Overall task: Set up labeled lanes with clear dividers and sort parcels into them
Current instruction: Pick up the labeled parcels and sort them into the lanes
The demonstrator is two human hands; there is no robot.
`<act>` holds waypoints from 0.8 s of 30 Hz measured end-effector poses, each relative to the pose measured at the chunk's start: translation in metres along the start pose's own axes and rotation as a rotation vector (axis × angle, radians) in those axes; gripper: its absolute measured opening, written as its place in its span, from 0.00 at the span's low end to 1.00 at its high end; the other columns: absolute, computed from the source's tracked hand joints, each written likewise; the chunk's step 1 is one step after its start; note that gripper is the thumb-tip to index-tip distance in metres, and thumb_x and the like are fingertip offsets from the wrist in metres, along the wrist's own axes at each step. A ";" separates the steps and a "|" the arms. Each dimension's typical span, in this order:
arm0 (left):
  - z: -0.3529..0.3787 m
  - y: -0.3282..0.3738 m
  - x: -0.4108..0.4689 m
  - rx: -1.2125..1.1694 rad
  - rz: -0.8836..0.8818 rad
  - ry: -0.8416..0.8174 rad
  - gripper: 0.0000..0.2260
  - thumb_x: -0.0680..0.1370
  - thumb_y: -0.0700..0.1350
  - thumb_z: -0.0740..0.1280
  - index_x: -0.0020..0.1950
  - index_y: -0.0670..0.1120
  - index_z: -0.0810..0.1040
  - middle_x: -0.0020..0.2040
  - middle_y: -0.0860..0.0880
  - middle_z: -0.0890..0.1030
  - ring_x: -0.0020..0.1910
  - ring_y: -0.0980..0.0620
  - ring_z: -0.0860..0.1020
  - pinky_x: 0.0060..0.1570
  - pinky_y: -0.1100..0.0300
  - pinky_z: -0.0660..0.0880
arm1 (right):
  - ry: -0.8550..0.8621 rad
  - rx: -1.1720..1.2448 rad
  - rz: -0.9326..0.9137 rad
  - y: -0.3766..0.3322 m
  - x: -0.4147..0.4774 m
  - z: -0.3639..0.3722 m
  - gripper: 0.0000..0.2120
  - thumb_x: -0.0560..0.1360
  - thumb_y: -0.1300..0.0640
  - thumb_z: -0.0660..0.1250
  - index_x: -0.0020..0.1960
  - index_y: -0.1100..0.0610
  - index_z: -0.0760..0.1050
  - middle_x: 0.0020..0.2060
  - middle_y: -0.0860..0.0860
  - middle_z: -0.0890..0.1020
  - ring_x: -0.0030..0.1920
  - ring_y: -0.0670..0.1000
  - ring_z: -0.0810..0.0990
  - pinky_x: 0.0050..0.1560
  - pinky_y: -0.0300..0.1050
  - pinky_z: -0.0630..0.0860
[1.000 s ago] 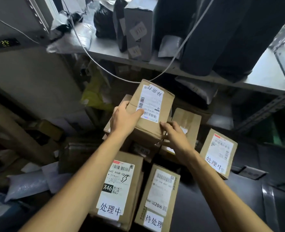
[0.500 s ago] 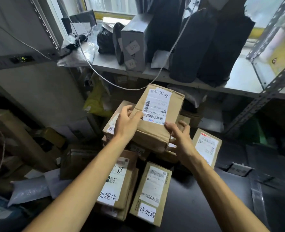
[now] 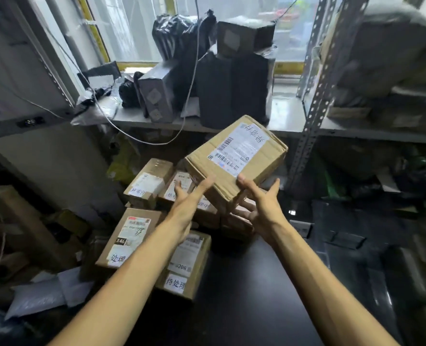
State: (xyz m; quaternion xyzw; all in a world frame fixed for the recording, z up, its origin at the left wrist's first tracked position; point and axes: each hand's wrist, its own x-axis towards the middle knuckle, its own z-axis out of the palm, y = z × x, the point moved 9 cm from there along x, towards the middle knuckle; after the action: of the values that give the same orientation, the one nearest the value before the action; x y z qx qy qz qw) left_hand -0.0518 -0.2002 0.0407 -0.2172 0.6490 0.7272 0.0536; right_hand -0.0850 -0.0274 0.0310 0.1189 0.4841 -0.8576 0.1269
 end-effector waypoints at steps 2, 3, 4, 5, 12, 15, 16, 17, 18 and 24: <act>0.025 -0.006 -0.024 0.001 -0.002 -0.080 0.62 0.50 0.70 0.78 0.78 0.58 0.51 0.64 0.56 0.78 0.66 0.49 0.75 0.67 0.35 0.66 | -0.026 -0.017 -0.036 -0.010 -0.015 -0.005 0.51 0.72 0.57 0.77 0.78 0.41 0.42 0.62 0.54 0.82 0.52 0.58 0.86 0.55 0.64 0.80; 0.037 -0.009 -0.035 0.013 0.001 -0.129 0.53 0.54 0.69 0.77 0.74 0.58 0.58 0.61 0.55 0.82 0.62 0.47 0.79 0.65 0.33 0.68 | -0.045 -0.044 -0.055 -0.012 -0.022 -0.006 0.48 0.72 0.56 0.77 0.76 0.40 0.46 0.62 0.52 0.82 0.51 0.56 0.87 0.54 0.61 0.80; 0.048 -0.011 -0.046 0.026 0.001 -0.172 0.44 0.58 0.68 0.76 0.71 0.60 0.65 0.58 0.54 0.84 0.59 0.46 0.81 0.64 0.32 0.68 | -0.057 -0.068 -0.074 -0.013 -0.029 -0.007 0.44 0.72 0.55 0.77 0.74 0.39 0.51 0.62 0.51 0.82 0.50 0.54 0.87 0.52 0.59 0.82; 0.057 -0.012 -0.054 0.031 0.002 -0.202 0.35 0.61 0.66 0.75 0.66 0.61 0.71 0.57 0.53 0.84 0.58 0.46 0.82 0.64 0.33 0.68 | -0.062 -0.078 -0.092 -0.014 -0.035 -0.007 0.40 0.71 0.55 0.77 0.71 0.38 0.55 0.61 0.49 0.82 0.50 0.53 0.87 0.48 0.56 0.84; 0.060 0.000 -0.089 -0.133 0.200 -0.095 0.28 0.69 0.48 0.76 0.68 0.47 0.74 0.57 0.45 0.84 0.54 0.47 0.83 0.57 0.49 0.79 | 0.003 -0.146 -0.139 -0.026 -0.087 -0.038 0.58 0.64 0.39 0.79 0.79 0.38 0.40 0.73 0.48 0.72 0.68 0.58 0.76 0.64 0.61 0.76; 0.049 0.009 -0.101 -0.167 0.243 -0.069 0.33 0.67 0.54 0.75 0.69 0.44 0.72 0.60 0.42 0.82 0.56 0.45 0.82 0.55 0.49 0.77 | 0.244 -0.240 -0.256 -0.054 -0.118 -0.087 0.58 0.64 0.26 0.67 0.80 0.41 0.36 0.81 0.52 0.56 0.79 0.57 0.58 0.77 0.57 0.56; 0.047 0.009 -0.107 -0.150 0.242 -0.072 0.35 0.65 0.58 0.74 0.68 0.44 0.74 0.59 0.42 0.82 0.55 0.46 0.81 0.50 0.52 0.77 | 0.303 -0.296 -0.345 -0.069 -0.134 -0.101 0.55 0.64 0.26 0.64 0.81 0.41 0.39 0.81 0.53 0.52 0.80 0.55 0.55 0.75 0.52 0.55; 0.045 0.010 -0.113 -0.124 0.249 -0.074 0.33 0.64 0.60 0.72 0.66 0.46 0.76 0.58 0.43 0.83 0.54 0.46 0.81 0.47 0.54 0.76 | 0.344 -0.361 -0.432 -0.084 -0.150 -0.110 0.51 0.66 0.27 0.62 0.81 0.42 0.43 0.81 0.53 0.51 0.80 0.54 0.54 0.71 0.48 0.55; 0.044 0.009 -0.118 -0.097 0.263 -0.080 0.30 0.65 0.61 0.71 0.63 0.48 0.78 0.56 0.45 0.83 0.53 0.47 0.81 0.47 0.54 0.76 | 0.370 -0.433 -0.507 -0.097 -0.166 -0.116 0.48 0.68 0.29 0.62 0.81 0.42 0.47 0.81 0.53 0.51 0.80 0.53 0.54 0.70 0.48 0.55; 0.059 -0.018 -0.149 -0.033 0.241 -0.199 0.22 0.71 0.59 0.66 0.55 0.43 0.77 0.38 0.48 0.79 0.36 0.52 0.80 0.40 0.51 0.82 | 0.176 -0.849 -0.593 -0.122 -0.221 -0.119 0.37 0.72 0.37 0.68 0.77 0.47 0.64 0.76 0.48 0.66 0.73 0.43 0.66 0.70 0.35 0.63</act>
State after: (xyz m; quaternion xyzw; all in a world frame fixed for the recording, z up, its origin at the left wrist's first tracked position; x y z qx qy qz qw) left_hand 0.0743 -0.1099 0.0854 -0.0655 0.6497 0.7569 0.0266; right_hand 0.0916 0.1584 0.1414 -0.0136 0.8107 -0.5716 -0.1256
